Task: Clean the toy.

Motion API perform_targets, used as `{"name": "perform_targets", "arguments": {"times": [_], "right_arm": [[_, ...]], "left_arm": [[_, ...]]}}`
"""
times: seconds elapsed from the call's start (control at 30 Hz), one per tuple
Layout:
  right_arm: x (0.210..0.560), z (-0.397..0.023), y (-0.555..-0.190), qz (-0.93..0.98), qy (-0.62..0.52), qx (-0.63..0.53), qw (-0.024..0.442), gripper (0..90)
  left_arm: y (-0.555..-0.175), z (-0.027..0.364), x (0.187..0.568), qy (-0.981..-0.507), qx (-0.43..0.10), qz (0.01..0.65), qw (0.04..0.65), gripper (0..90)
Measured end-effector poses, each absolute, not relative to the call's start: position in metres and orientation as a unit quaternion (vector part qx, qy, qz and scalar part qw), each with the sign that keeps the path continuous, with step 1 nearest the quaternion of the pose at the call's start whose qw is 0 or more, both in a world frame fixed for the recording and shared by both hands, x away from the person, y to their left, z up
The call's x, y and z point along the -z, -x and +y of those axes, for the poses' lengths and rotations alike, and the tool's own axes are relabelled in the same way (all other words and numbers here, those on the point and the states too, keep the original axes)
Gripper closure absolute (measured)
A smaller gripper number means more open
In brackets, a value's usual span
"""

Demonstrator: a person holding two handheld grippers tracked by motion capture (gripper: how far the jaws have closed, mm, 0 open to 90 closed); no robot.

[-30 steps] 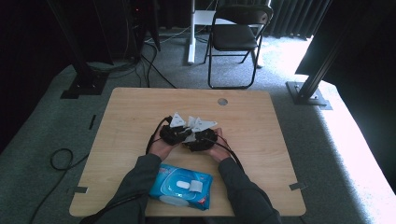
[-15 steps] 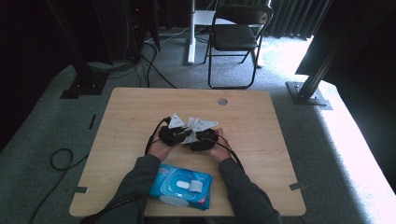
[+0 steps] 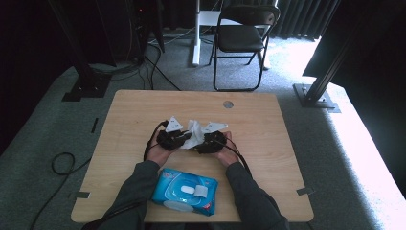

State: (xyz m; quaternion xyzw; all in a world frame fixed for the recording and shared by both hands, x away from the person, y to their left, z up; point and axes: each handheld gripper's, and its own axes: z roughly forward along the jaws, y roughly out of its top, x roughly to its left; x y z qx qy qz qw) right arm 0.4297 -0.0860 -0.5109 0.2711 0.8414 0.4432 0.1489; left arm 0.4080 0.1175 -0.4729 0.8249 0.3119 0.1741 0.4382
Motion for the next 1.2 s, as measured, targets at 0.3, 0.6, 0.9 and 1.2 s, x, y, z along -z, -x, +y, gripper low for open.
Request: {"name": "perform_targets", "arguments": {"times": [0.3, 0.6, 0.9, 1.2], "right_arm": [[0.51, -0.089, -0.431, 0.835, -0.28, -0.449, 0.149, 34.2], [0.51, -0.089, -0.432, 0.834, -0.286, -0.445, 0.156, 34.2], [0.509, -0.09, -0.432, 0.83, -0.292, -0.45, 0.154, 34.2], [0.508, -0.093, -0.434, 0.82, -0.305, -0.461, 0.15, 34.2]], "left_arm": [[-0.404, 0.124, 0.478, -0.826, -0.172, 0.314, 0.436, 83.5], [-0.4, 0.123, 0.483, -0.837, -0.174, 0.304, 0.421, 83.6], [-0.4, 0.121, 0.49, -0.847, -0.178, 0.3, 0.401, 83.6], [-0.398, 0.116, 0.495, -0.854, -0.178, 0.294, 0.39, 83.6]]}}
